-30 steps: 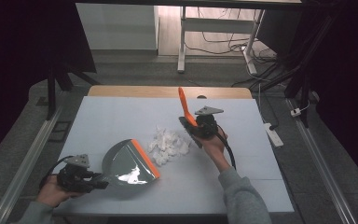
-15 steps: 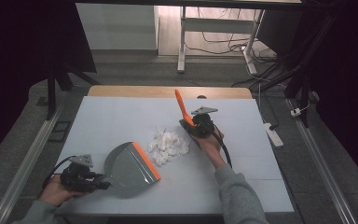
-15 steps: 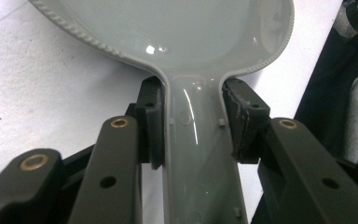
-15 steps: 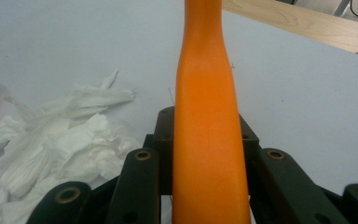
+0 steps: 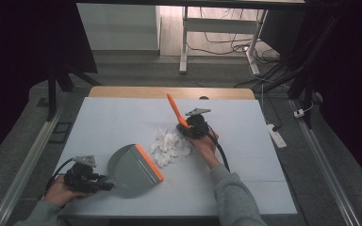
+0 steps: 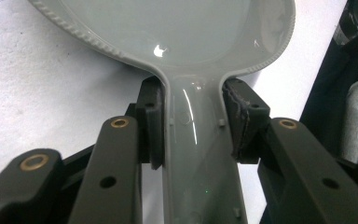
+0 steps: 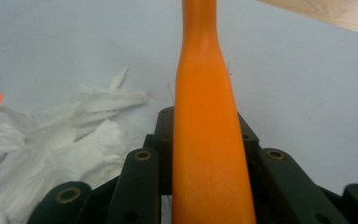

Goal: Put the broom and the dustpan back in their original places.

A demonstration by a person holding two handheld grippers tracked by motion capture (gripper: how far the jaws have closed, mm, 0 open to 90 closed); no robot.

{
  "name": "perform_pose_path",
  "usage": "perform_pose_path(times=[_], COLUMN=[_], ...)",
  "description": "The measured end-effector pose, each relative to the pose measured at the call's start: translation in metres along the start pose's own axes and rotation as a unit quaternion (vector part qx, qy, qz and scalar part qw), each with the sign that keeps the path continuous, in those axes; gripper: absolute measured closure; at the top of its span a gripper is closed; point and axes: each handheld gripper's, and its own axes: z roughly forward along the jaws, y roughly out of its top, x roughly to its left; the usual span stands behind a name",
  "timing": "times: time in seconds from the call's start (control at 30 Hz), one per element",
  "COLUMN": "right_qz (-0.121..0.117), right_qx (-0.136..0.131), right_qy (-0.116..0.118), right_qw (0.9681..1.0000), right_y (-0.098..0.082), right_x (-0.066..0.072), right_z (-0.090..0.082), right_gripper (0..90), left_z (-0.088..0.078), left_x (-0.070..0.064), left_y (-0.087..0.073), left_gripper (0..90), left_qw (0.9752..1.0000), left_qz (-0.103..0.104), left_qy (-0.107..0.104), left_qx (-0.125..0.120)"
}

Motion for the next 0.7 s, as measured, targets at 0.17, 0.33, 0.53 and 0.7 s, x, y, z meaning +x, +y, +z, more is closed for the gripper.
perform_pose_path(times=[0.17, 0.33, 0.53, 0.7], right_qz=[-0.009, -0.018, -0.022, -0.037], right_qx=[0.003, 0.005, 0.002, 0.001], right_qy=[0.015, 0.032, 0.065, 0.087], right_qw=[0.9998, 0.9993, 0.9976, 0.9956], right_y=[0.003, 0.005, 0.003, 0.001], right_x=[0.016, 0.036, 0.062, 0.084], right_z=[0.007, 0.011, 0.013, 0.013], right_gripper=[70.8, 70.9, 70.9, 70.9], left_z=[0.002, 0.005, 0.008, 0.008], left_x=[0.0, 0.0, -0.001, -0.002], left_y=[0.002, 0.004, 0.007, 0.008], left_gripper=[61.6, 61.6, 61.6, 61.6], left_qw=[1.0, 1.0, 1.0, 1.0], left_qz=[-0.002, -0.003, -0.003, -0.003], left_qy=[-0.001, -0.001, -0.002, -0.001], left_qx=[0.0, 0.0, 0.001, 0.0])
